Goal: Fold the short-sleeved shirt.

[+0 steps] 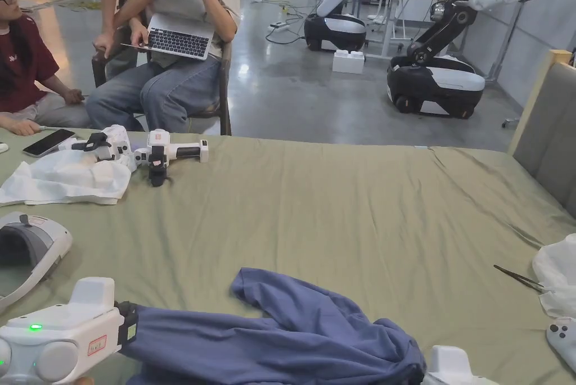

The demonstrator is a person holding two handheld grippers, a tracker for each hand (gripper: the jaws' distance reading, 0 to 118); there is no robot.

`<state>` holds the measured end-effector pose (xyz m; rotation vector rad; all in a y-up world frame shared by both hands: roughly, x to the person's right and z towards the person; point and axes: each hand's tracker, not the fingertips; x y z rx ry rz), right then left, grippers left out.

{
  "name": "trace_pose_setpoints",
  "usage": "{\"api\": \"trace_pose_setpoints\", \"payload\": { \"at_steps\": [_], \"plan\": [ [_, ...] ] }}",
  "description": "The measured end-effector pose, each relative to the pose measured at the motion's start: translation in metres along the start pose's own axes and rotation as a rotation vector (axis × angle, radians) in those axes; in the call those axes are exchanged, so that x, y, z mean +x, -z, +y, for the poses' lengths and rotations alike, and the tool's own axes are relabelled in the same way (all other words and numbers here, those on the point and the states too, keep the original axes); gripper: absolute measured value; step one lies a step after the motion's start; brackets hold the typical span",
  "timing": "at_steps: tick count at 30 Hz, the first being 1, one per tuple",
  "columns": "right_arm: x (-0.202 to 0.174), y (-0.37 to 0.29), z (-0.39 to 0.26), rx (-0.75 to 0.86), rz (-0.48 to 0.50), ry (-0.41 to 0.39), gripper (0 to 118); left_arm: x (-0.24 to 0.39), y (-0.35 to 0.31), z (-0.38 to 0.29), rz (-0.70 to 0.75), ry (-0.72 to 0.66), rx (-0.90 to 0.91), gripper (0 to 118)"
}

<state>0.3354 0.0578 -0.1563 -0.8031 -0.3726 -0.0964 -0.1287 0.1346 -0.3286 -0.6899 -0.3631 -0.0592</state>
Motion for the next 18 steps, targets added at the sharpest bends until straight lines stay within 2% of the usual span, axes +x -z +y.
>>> {"api": "trace_pose_setpoints", "payload": {
  "at_steps": [6, 9, 18],
  "plan": [
    [0.026, -0.063, 0.052, 0.209, -0.02, 0.002, 4, -0.003, -0.023, 0.036, 0.0, -0.001, 0.111, 1],
    [0.034, -0.087, 0.079, 0.281, -0.033, -0.023, 4, -0.005, -0.038, 0.061, 0.003, 0.008, 0.169, 1],
    [0.046, -0.125, 0.148, 0.411, -0.079, -0.074, 4, -0.027, -0.077, 0.141, 0.056, 0.021, 0.317, 1]
  ]
}}
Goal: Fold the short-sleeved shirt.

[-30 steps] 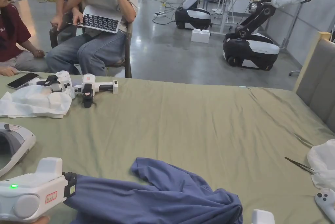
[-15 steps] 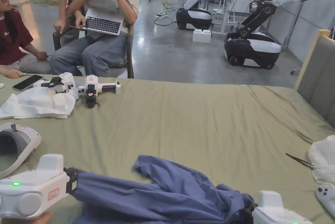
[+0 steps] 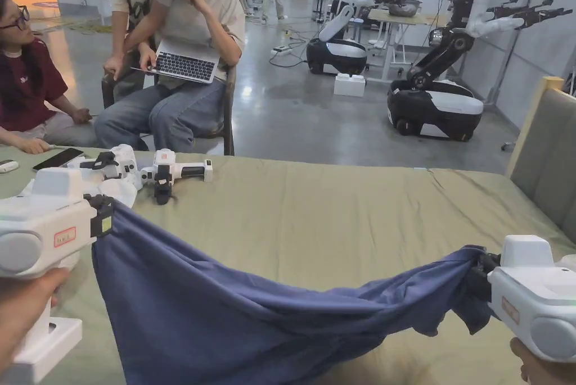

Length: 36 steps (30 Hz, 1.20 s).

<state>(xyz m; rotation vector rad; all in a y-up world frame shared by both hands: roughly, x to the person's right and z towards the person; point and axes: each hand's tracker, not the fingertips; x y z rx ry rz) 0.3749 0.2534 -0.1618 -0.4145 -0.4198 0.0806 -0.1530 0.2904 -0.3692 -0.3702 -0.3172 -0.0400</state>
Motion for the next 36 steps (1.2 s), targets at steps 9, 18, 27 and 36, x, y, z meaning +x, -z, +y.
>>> {"api": "trace_pose_setpoints", "payload": {
  "at_steps": [9, 18, 27, 36],
  "plan": [
    [0.009, 0.004, 0.088, 0.119, -0.026, -0.004, 4, -0.028, -0.003, 0.082, 0.056, -0.006, 0.099, 1],
    [0.017, 0.03, 0.174, 0.193, -0.05, 0.035, 4, -0.046, 0.013, 0.15, 0.102, -0.01, 0.15, 1],
    [0.002, 0.033, 0.159, 0.189, -0.036, 0.005, 4, -0.051, 0.03, 0.112, 0.122, -0.032, 0.123, 1],
    [-0.006, 0.035, 0.019, -0.015, -0.001, -0.013, 4, -0.045, 0.021, -0.044, 0.065, -0.086, -0.044, 1]
  ]
}}
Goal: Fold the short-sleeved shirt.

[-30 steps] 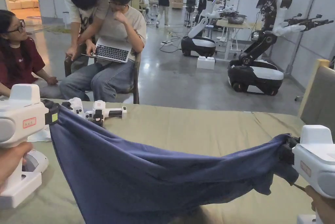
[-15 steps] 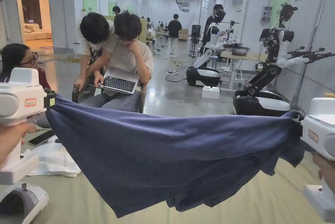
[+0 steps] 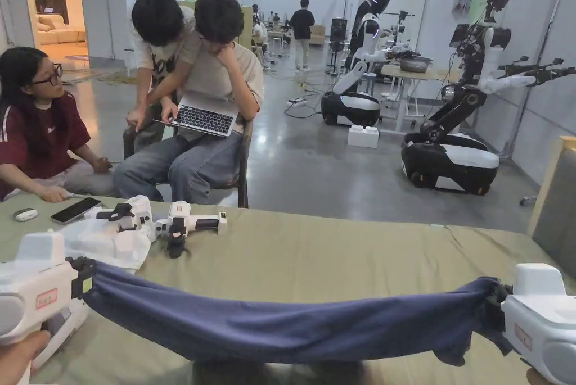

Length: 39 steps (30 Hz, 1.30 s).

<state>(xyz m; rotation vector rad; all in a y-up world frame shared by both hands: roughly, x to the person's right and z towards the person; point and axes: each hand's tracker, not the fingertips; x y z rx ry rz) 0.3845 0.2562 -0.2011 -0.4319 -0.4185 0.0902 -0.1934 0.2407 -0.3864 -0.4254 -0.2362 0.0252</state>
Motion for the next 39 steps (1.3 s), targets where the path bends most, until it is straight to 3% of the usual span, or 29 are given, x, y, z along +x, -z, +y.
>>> {"api": "trace_pose_setpoints", "payload": {
  "at_steps": [11, 22, 24, 25, 27, 28, 29, 39],
  "plan": [
    [0.004, -0.06, -0.145, -0.193, -0.023, -0.037, 4, -0.031, -0.065, -0.159, -0.028, -0.048, -0.142, 1],
    [-0.006, -0.078, -0.213, -0.323, -0.02, -0.039, 5, -0.016, -0.1, -0.206, 0.008, -0.046, -0.312, 5],
    [-0.009, -0.08, -0.214, -0.33, -0.029, -0.04, 18, -0.027, -0.089, -0.213, 0.018, -0.04, -0.321, 16],
    [-0.012, -0.082, -0.213, -0.327, -0.048, -0.051, 31, -0.029, -0.087, -0.212, 0.044, -0.022, -0.322, 24],
    [-0.017, -0.088, -0.207, -0.303, -0.08, -0.074, 58, -0.031, -0.088, -0.205, 0.109, 0.01, -0.301, 54],
    [-0.019, -0.09, -0.203, -0.284, -0.082, -0.071, 63, -0.03, -0.088, -0.203, 0.132, 0.012, -0.288, 65],
    [-0.021, -0.093, -0.199, -0.264, -0.081, -0.067, 64, -0.031, -0.089, -0.2, 0.138, 0.008, -0.273, 69],
    [-0.082, -0.089, -0.139, -0.012, 0.048, -0.011, 68, 0.002, -0.081, -0.16, 0.053, 0.016, -0.133, 66]
  ]
}}
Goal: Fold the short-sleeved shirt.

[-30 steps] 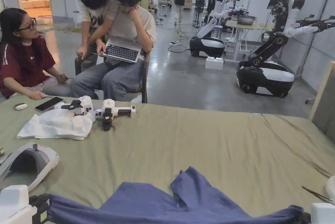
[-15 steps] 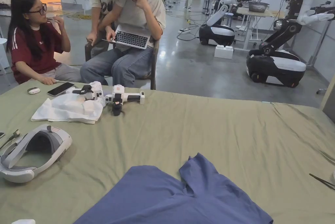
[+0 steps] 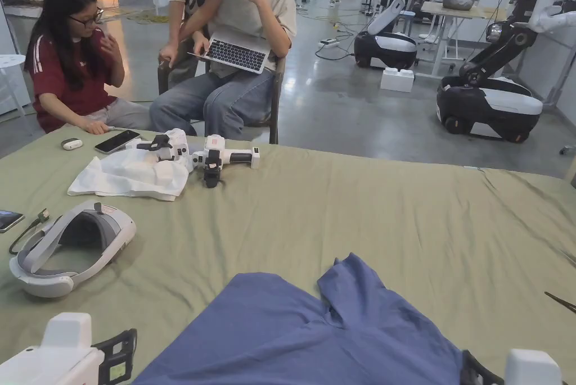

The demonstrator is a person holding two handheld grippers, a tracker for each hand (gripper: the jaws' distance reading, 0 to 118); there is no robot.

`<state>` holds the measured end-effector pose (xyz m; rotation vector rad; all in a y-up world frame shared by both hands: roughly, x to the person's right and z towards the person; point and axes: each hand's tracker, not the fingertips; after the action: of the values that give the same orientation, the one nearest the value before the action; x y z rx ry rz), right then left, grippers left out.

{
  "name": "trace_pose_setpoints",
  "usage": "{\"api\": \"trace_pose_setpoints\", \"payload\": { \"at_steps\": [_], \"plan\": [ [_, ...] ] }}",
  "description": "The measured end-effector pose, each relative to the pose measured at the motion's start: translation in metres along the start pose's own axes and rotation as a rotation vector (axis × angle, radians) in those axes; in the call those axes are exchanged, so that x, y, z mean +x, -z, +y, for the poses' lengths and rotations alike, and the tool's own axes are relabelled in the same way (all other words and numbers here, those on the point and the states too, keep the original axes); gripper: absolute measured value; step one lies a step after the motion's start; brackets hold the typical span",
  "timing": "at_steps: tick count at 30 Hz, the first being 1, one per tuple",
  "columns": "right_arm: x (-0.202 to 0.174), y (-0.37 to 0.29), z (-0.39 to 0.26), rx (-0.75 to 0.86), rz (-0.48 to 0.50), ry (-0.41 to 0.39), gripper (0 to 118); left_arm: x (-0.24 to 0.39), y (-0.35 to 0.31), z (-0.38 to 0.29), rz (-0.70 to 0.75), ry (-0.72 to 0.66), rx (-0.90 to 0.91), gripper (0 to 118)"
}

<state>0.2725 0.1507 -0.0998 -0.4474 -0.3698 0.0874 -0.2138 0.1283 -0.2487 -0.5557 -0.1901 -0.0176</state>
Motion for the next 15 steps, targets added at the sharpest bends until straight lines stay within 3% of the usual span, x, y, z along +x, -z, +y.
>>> {"api": "trace_pose_setpoints", "payload": {
  "at_steps": [2, 5, 8, 10, 11, 13, 15],
  "plan": [
    [-0.017, 0.003, 0.015, 0.059, 0.003, 0.021, 68, 0.02, -0.003, 0.011, -0.009, 0.019, 0.052, 64],
    [-0.038, 0.005, 0.038, 0.156, 0.009, 0.056, 68, 0.041, -0.005, 0.031, -0.015, 0.039, 0.144, 43],
    [-0.055, 0.001, 0.058, 0.252, 0.005, 0.078, 64, 0.06, -0.008, 0.049, -0.018, 0.061, 0.231, 33],
    [-0.062, -0.003, 0.07, 0.302, -0.003, 0.092, 48, 0.072, -0.01, 0.058, -0.009, 0.085, 0.269, 20],
    [-0.065, -0.005, 0.074, 0.318, -0.008, 0.101, 32, 0.077, -0.012, 0.063, -0.002, 0.1, 0.295, 9],
    [-0.067, -0.007, 0.082, 0.345, 0.003, 0.117, 8, 0.086, -0.017, 0.068, 0.011, 0.12, 0.346, 0],
    [-0.069, -0.01, 0.087, 0.36, 0.012, 0.129, 2, 0.092, -0.022, 0.073, 0.013, 0.124, 0.374, 0]
  ]
}}
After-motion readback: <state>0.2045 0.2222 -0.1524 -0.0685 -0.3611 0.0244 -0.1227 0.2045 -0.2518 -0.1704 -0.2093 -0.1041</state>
